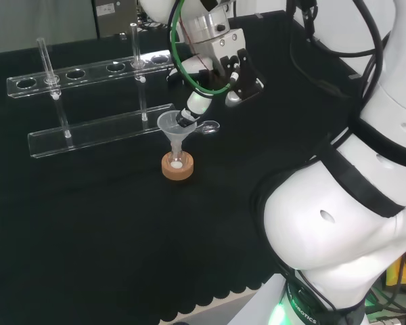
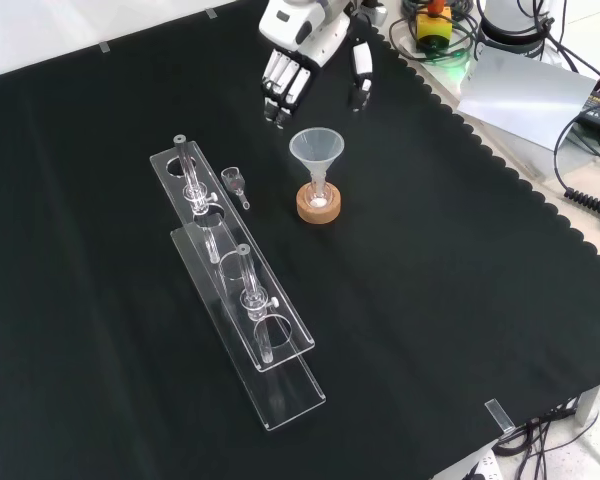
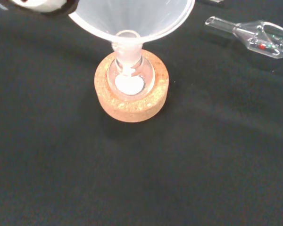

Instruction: Remove the funnel from the round-bottom flask.

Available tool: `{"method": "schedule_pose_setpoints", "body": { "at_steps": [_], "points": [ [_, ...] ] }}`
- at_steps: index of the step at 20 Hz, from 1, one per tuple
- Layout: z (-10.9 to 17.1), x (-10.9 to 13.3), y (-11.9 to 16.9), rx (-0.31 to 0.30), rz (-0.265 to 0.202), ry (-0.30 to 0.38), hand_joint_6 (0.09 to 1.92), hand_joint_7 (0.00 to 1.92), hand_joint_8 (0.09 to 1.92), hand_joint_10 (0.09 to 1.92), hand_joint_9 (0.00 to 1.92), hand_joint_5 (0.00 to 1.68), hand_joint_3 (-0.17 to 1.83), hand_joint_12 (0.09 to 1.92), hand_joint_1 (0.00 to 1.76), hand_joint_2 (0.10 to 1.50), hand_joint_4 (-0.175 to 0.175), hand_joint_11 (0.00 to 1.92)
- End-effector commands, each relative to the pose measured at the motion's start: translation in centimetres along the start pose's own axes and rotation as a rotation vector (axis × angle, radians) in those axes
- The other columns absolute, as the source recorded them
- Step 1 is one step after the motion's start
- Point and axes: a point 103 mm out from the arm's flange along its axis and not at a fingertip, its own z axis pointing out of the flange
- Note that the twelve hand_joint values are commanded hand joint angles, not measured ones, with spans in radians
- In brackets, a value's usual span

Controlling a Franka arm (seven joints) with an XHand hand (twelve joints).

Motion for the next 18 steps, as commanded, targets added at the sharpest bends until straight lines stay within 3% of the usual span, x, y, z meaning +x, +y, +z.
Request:
{"method": "schedule_pose_setpoints", "body": {
  "at_steps": [1, 7, 18],
  "points": [
    [0.3, 1.1, 1.0, 0.039, -0.027, -0.042, 0.09, 0.00, 0.25, 0.83, 0.07, 0.09, 0.46, 1.49, 0.67, 0.66, 0.000, 0.31],
    [1.4, 1.4, 2.0, 0.042, -0.054, -0.074, 0.09, 0.00, 0.12, 0.86, 0.03, 0.04, 0.44, 1.51, 0.66, 0.65, 0.006, 0.28],
    [3.2, 1.8, 3.4, 0.039, -0.073, -0.107, 0.09, 0.00, 0.14, 0.87, 0.04, 0.06, 0.43, 1.53, 0.66, 0.66, 0.002, 0.26]
  ]
}}
